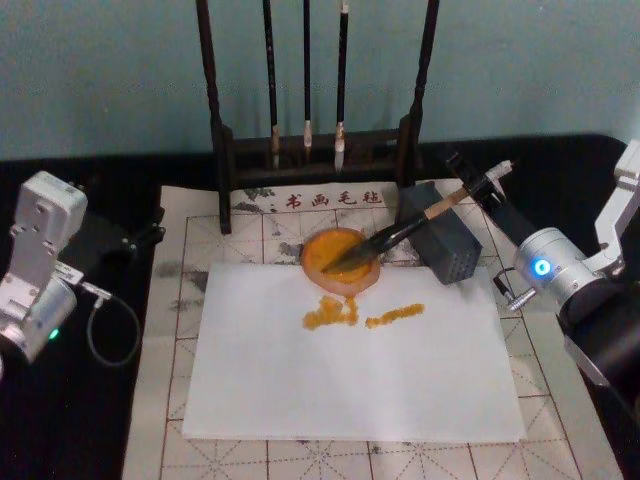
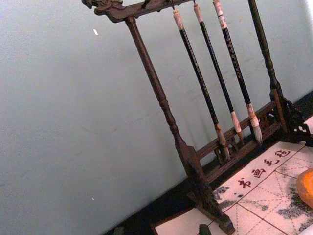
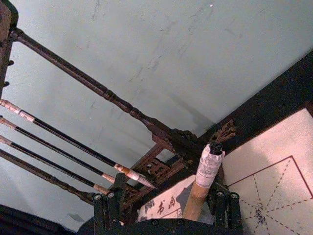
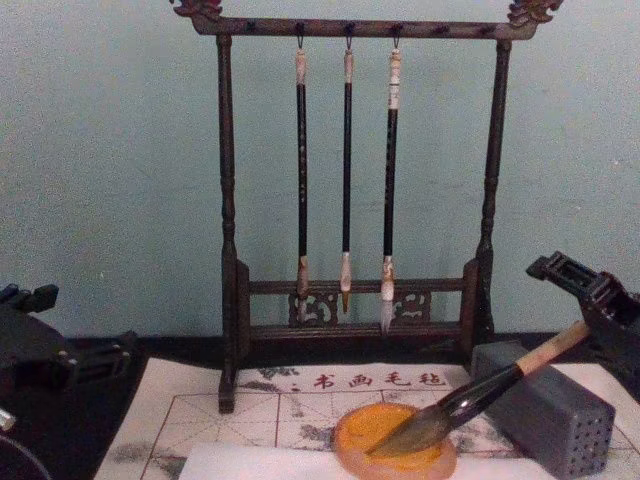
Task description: Pick up the brush from the inkstone, write on the paper, then place the brush back to its original position.
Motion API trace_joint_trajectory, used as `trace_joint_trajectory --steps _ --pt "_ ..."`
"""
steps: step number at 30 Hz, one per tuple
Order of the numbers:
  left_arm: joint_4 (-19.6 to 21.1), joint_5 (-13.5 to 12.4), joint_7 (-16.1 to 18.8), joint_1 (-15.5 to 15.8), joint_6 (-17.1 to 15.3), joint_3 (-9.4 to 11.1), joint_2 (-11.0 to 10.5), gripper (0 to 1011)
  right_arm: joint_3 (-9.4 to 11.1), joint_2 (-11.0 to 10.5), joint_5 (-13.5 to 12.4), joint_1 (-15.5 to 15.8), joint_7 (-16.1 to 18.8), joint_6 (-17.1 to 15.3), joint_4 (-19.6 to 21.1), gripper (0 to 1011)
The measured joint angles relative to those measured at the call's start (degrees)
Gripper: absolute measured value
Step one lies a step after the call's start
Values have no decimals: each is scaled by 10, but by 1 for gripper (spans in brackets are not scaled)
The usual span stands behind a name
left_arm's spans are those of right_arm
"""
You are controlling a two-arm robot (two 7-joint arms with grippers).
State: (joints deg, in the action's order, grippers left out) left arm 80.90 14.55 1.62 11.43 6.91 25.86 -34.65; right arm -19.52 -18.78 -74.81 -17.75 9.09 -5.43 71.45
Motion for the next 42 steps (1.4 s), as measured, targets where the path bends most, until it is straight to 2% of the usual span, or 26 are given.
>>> trace_joint_trajectory --steps 10,17,25,30,33,36,37,38,39,40,41,42 --pt "0 0 0 0 0 0 0 1001 3 -1 -14 2 -12 2 -3 1003" --pt "0 0 0 0 0 0 0 1001 6 -12 -27 16 -23 0 12 1003" --pt "0 0 0 0 0 0 0 1001 8 -36 -47 53 -45 -2 61 1003" --pt "0 0 0 0 0 0 0 1001 6 -54 -48 78 -57 8 96 1002" --pt "0 0 0 0 0 0 0 1001 0 -67 -32 89 -60 20 115 1002" --pt "0 0 0 0 0 0 0 1001 -10 -81 3 98 -59 35 132 1002" --pt "0 0 0 0 0 0 0 1001 -18 -88 30 102 -58 44 139 1002" --pt "0 0 0 0 0 0 0 1001 -21 -90 42 103 -58 48 141 1003" --pt "0 0 0 0 0 0 0 1001 -29 -97 73 105 -56 58 145 1002" --pt "0 0 0 0 0 0 0 1001 -29 -97 73 105 -56 58 145 1002" --pt "0 0 0 0 0 0 0 1001 -37 -103 104 106 -55 70 147 1002" --pt "0 0 0 0 0 0 0 1001 -42 -106 122 106 -55 76 148 1003"
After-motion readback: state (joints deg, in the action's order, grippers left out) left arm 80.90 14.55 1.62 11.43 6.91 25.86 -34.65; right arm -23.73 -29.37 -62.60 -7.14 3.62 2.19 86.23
